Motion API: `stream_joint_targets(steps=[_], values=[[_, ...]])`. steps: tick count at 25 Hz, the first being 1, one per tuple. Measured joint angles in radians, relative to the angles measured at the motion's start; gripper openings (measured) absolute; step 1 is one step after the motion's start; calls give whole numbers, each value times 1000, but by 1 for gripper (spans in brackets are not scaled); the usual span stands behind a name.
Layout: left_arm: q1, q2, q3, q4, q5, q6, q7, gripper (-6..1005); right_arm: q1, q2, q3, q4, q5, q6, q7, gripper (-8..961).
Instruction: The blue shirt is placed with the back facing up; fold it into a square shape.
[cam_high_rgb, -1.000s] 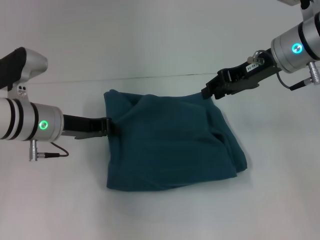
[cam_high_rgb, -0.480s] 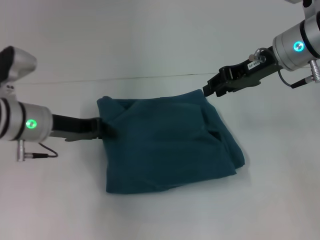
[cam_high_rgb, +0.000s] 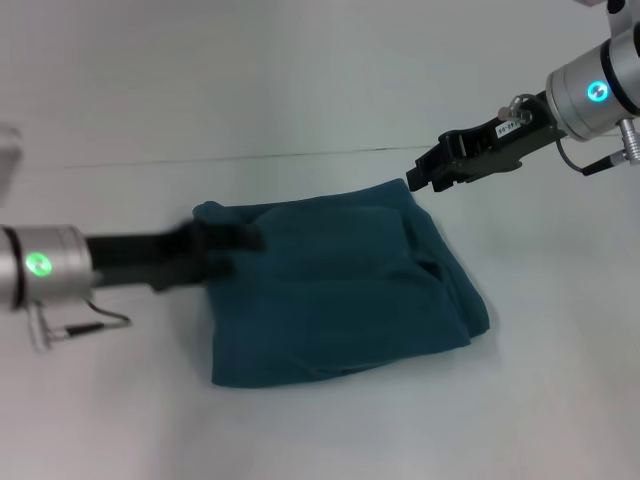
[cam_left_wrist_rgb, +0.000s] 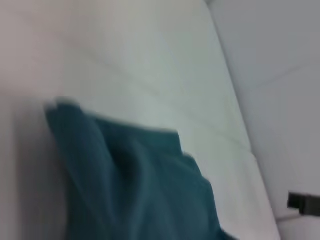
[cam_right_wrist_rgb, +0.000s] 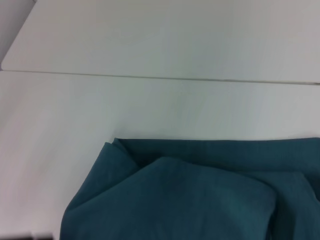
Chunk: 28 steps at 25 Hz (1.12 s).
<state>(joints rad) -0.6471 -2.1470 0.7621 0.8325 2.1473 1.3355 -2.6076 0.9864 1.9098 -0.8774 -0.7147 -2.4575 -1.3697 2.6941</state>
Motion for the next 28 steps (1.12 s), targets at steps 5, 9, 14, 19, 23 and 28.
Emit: stream_joint_targets(steps=[5, 9, 14, 19, 23, 28], values=[[-23, -11, 45, -139, 2, -96, 10, 639, 0, 3, 0, 0, 0, -3, 0, 391], [-30, -9, 39, -133, -12, -74, 32, 814, -2, 5, -3, 12, -3, 4, -4, 391], [36, -14, -22, 29, -58, -6, 27, 925, -15, 15, -12, 61, -10, 82, -5, 391], [74, -15, -84, 91, -79, 22, 21, 936, -23, 39, -13, 149, -12, 210, 3, 391], [78, -15, -97, 95, -80, 22, 24, 936, -21, 66, -12, 197, -9, 287, 3, 391], [79, -16, -98, 95, -81, 17, 27, 937, -14, 95, -5, 226, -4, 345, 4, 391]])
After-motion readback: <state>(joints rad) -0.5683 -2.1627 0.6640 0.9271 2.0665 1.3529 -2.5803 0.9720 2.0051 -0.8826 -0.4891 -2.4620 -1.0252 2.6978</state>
